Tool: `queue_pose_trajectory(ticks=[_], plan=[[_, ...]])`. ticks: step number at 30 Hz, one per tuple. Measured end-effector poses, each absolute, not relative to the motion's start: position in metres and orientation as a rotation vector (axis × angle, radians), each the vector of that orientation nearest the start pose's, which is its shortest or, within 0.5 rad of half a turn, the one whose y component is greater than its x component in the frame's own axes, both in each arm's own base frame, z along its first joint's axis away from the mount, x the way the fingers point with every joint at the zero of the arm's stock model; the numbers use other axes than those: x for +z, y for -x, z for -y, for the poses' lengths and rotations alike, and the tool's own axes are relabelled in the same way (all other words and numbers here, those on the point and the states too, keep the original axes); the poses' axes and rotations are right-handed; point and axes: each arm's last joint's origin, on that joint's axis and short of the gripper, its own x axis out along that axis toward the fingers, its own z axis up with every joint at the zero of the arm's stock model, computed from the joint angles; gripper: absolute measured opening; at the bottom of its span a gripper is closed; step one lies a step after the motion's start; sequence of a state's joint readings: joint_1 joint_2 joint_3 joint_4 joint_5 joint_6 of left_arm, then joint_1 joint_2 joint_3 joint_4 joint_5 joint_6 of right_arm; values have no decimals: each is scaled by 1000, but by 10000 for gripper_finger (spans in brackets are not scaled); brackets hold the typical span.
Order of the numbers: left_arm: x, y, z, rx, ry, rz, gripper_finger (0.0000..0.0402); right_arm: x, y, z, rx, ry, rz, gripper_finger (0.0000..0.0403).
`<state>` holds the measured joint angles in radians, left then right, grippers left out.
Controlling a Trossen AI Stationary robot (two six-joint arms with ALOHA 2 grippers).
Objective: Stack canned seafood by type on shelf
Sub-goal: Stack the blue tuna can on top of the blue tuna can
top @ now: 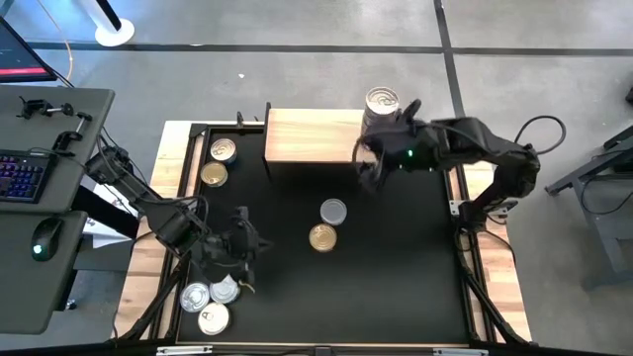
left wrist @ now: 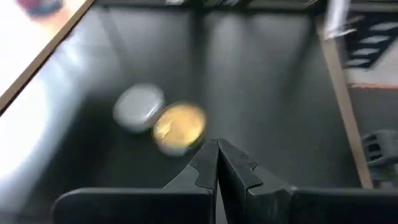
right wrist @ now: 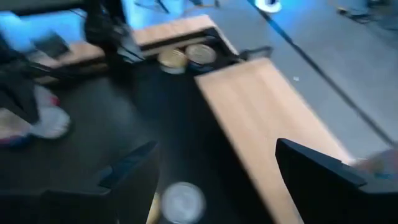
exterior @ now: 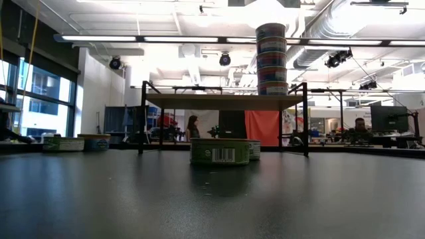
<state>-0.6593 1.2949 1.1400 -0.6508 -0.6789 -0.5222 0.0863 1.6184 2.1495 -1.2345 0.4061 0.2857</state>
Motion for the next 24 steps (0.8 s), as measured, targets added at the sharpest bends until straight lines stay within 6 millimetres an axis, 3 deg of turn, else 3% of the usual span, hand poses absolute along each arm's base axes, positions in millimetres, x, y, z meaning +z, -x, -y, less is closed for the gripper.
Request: queue_pose_trajectory(ticks=[8, 13, 17, 21, 24], plan=[[337, -247, 136, 10, -33, -413, 0, 443, -295, -65, -247, -154, -772, 305], [346, -253, 119, -23, 6, -467, 0, 417, -296, -89, -137, -141, -880, 305], [337, -245, 120, -93, 82, -627, 0, 389, -296, -104, -145, -112, -955, 305], [321, -226, 138, -104, 98, -792, 0, 348, -293, -112, -204, -87, -1077, 302], [309, -207, 142, 102, 125, -867, 0, 316, -288, -116, -249, -84, -1167, 288]])
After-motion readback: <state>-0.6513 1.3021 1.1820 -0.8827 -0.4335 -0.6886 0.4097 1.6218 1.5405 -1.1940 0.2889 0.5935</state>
